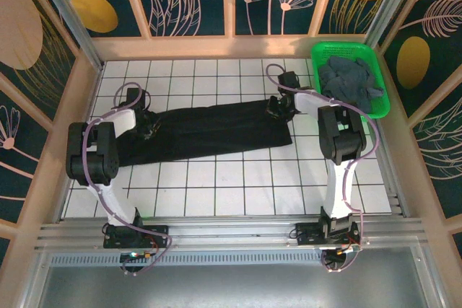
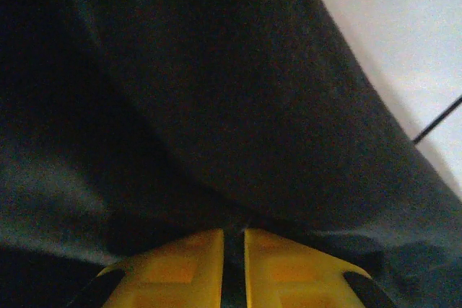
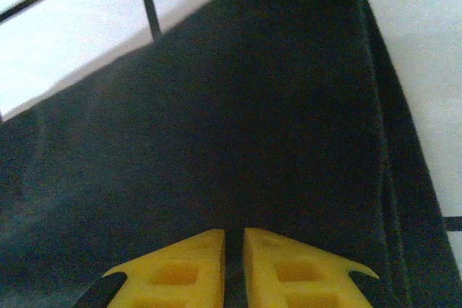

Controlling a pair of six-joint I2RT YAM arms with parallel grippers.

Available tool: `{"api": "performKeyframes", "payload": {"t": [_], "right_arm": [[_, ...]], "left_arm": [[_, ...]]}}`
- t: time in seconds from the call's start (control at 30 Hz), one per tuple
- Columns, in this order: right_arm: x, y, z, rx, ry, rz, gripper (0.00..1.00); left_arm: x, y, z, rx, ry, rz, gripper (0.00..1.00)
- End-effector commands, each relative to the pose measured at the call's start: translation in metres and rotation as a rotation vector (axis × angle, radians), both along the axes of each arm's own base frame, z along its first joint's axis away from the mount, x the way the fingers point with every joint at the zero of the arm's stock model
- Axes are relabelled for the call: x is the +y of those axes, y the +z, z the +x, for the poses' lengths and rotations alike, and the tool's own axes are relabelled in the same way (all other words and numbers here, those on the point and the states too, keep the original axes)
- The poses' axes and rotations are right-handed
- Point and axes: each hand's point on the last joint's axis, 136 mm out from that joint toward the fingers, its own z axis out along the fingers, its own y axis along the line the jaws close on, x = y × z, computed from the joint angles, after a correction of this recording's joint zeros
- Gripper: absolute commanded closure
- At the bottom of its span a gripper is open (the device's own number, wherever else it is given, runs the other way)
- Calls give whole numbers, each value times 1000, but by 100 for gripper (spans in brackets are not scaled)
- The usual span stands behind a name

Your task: Fold and stack the t-shirts

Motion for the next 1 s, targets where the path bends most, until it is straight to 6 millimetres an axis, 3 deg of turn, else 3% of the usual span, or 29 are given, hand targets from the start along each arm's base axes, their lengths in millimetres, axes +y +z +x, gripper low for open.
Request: {"api": "performKeyframes", "payload": {"t": [0.0, 0.13, 0.3, 0.4, 0.47, 0.57, 0.67, 0.73, 0.8, 0.9, 0.97], "right_arm": [[-34, -29, -43, 154, -54, -173, 83], [-59, -28, -89, 222, -137, -225, 83], [-63, -27, -172, 334, -229, -157, 83], [-51, -26, -223, 401, -246, -85, 82], [-31, -24, -257, 450, -232, -2, 81], [7, -23, -290, 523, -183, 140, 78], [42, -18, -301, 551, -147, 240, 76], [57, -13, -298, 546, -142, 275, 75], [65, -6, -291, 528, -141, 282, 74], [66, 8, -281, 490, -148, 259, 70], [62, 25, -277, 448, -148, 249, 63]], "left_arm": [[-11, -26, 14, 40, -36, -13, 83], [-50, -26, 63, -30, -129, -50, 82], [-141, -26, 130, -120, -298, -106, 80], [-197, -26, 159, -178, -378, -156, 79], [-240, -22, 175, -235, -434, -212, 79], [-294, -16, 189, -320, -507, -317, 79], [-333, -2, 200, -418, -561, -392, 76], [-346, 8, 207, -467, -572, -431, 74], [-349, 22, 212, -506, -580, -435, 70], [-345, 59, 215, -571, -599, -392, 62], [-340, 100, 215, -628, -607, -351, 55]]}}
